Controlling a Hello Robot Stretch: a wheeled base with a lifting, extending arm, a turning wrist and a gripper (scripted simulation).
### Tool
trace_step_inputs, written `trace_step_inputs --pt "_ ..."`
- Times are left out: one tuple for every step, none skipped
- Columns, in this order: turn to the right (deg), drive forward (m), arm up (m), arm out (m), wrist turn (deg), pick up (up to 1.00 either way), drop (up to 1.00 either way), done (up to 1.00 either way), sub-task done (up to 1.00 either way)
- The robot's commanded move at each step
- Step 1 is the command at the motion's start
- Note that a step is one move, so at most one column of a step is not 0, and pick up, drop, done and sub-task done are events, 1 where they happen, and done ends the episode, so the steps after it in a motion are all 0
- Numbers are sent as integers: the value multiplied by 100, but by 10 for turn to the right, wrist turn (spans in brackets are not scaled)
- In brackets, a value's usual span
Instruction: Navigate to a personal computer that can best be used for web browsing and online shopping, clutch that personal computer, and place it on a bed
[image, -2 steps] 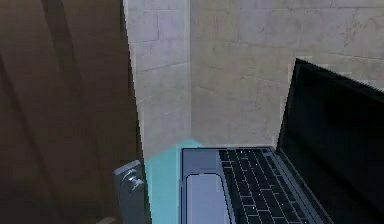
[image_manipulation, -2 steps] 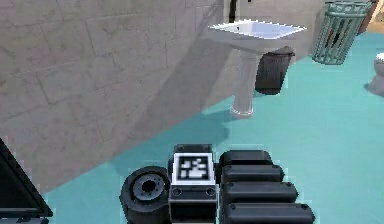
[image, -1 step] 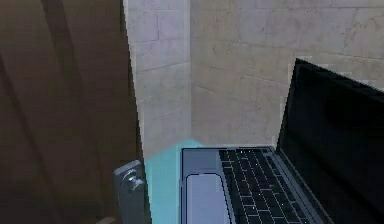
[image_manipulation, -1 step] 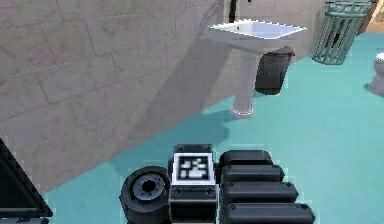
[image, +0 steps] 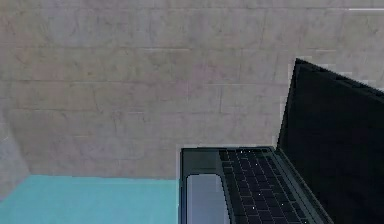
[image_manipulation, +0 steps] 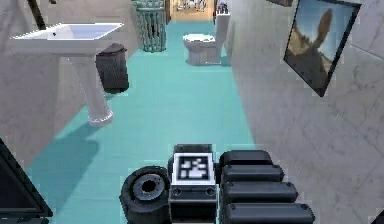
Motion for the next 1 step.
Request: trace_step_inputs --pt "450 0 0 0 0 0 0 0 0"
